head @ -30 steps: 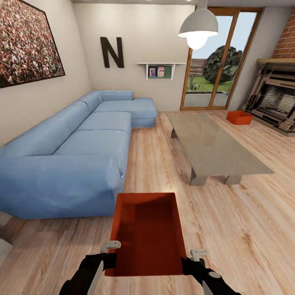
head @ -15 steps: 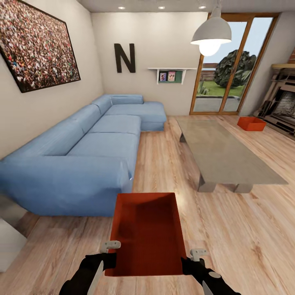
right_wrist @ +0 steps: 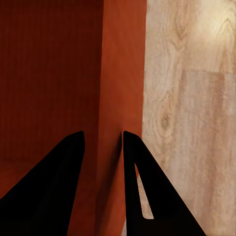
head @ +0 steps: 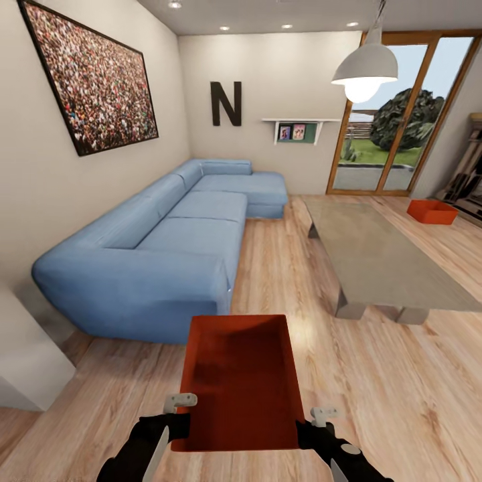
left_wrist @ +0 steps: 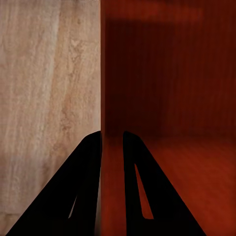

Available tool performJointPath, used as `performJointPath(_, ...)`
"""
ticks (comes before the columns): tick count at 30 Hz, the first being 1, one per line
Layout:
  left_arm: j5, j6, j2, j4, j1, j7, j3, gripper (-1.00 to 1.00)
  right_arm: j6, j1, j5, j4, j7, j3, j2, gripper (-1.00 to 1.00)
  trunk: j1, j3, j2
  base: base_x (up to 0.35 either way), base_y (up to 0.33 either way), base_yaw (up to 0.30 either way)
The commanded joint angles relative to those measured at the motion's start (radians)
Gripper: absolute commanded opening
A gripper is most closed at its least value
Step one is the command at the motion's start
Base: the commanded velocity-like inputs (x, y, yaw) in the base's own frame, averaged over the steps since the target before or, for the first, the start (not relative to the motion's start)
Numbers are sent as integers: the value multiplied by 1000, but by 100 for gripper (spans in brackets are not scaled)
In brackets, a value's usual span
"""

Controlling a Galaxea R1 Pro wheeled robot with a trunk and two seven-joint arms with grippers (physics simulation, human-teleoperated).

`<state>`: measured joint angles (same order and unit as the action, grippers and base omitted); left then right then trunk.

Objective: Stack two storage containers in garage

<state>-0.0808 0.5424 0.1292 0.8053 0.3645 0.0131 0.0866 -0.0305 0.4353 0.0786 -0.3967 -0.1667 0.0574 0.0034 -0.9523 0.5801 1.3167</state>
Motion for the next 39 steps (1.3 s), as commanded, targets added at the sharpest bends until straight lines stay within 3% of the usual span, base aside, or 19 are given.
performJointPath(1,29,4,2,2,0,-7,0,-100,-3,0,10,2,-37,10,1,-100,4,-4,-7,-14,0,162)
performJointPath(19,29,4,2,2,1,-7,0,-100,-3,0,10,2,-36,10,1,-100,73,-86,-133,-3,0,162)
performJointPath(31,29,4,1,2,1,-7,0,-100,-3,0,10,2,-36,10,1,-100,119,-140,-217,-267,0,162)
performJointPath(39,29,4,2,2,0,-7,0,-100,-3,0,10,2,-35,10,1,-100,150,-176,-273,-34,0,162)
